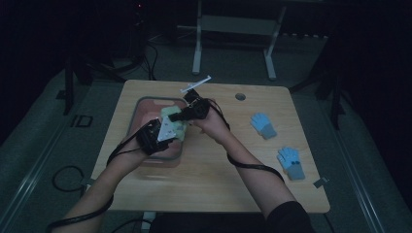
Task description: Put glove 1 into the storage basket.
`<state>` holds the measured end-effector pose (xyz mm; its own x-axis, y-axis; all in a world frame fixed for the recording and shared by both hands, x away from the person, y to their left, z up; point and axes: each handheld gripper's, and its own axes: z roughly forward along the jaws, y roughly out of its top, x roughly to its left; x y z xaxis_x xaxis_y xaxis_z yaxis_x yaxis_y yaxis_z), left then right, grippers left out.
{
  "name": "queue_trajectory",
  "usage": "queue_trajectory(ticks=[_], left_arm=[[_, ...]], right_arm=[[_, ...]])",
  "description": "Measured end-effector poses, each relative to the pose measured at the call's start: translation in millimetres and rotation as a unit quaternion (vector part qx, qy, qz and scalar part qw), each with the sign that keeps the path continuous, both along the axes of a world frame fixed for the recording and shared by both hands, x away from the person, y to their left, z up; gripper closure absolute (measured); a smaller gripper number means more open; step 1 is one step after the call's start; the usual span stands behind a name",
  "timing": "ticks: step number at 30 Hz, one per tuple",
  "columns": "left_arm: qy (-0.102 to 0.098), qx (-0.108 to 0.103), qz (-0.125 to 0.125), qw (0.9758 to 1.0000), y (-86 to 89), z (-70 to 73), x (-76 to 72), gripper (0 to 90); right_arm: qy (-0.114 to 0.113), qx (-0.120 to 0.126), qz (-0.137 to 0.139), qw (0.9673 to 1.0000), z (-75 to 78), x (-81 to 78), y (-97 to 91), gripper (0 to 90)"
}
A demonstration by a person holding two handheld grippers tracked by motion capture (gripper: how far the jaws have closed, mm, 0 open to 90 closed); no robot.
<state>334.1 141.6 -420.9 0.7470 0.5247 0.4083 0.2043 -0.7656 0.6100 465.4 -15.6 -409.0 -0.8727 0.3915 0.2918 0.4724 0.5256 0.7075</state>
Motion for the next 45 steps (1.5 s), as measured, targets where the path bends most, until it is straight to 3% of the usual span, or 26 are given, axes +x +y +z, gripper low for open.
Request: queue_trajectory(ticks=[6, 11, 14, 17, 22, 24, 27, 32, 35, 37, 39, 43, 45], left_arm=[[0.004, 0.017, 0.016, 0.9997, 19.4, -6.3, 2.1, 74.0], [0.013, 0.023, 0.033, 0.9991, 32.5, -19.3, 12.3, 74.0], [0.033, 0.029, 0.033, 0.9985, 36.1, -29.8, 21.5, 74.0], [0.058, 0.04, 0.026, 0.9972, 34.2, -40.5, 31.5, 73.9], [0.096, 0.064, 0.013, 0.9933, 24.6, -53.4, 45.1, 73.7], [0.114, 0.077, 0.009, 0.9905, 20.7, -59.3, 50.9, 73.5], [0.134, 0.077, 0.009, 0.9879, 18.1, -64.4, 56.1, 72.9], [0.153, 0.083, 0.009, 0.9846, 14.5, -68.6, 57.9, 70.3], [0.154, 0.081, 0.011, 0.9847, 14.0, -69.2, 57.0, 59.8], [0.139, 0.06, 0.019, 0.9883, 15.5, -65.5, 54.9, 49.7], [0.12, 0.055, 0.038, 0.9905, 16.2, -61.7, 53.4, 37.8], [0.126, 0.019, 0.054, 0.9904, 20.5, -53.2, 52.2, 16.2], [0.129, -0.002, 0.06, 0.9898, 22.1, -49.5, 51.2, 13.7]], right_arm=[[0.0, -0.002, 0.019, 0.9998, -7.9, 5.5, 27.0, 70.6], [0.003, 0.004, 0.027, 0.9996, -22.2, 16.0, 46.7, 70.5], [0.007, -0.002, 0.026, 0.9996, -35.5, 22.6, 53.5, 70.3], [0.008, -0.023, 0.023, 0.9994, -48.2, 27.8, 56.4, 65.1], [0.0, -0.05, 0.01, 0.9987, -57.5, 32.2, 47.8, 57.1], [0.005, -0.047, 0.002, 0.9989, -57.6, 33.0, 40.4, 55.5], [0.007, -0.031, -0.006, 0.9995, -57.2, 31.6, 26.5, 53.5], [-0.004, -0.034, -0.012, 0.9994, -54.6, 24.0, 4.7, 51.0], [-0.01, -0.024, -0.012, 0.9996, -49.2, 17.8, -9.4, 46.4], [-0.014, -0.017, -0.013, 0.9997, -45.5, 13.5, -17.0, 43.3], [-0.022, -0.011, -0.01, 0.9997, -41.3, 8.9, -25.7, 40.5], [-0.025, -0.001, -0.011, 0.9996, -36.0, 2.1, -42.8, 36.2], [-0.028, -0.001, -0.012, 0.9995, -34.4, -2.0, -49.4, 34.1]])
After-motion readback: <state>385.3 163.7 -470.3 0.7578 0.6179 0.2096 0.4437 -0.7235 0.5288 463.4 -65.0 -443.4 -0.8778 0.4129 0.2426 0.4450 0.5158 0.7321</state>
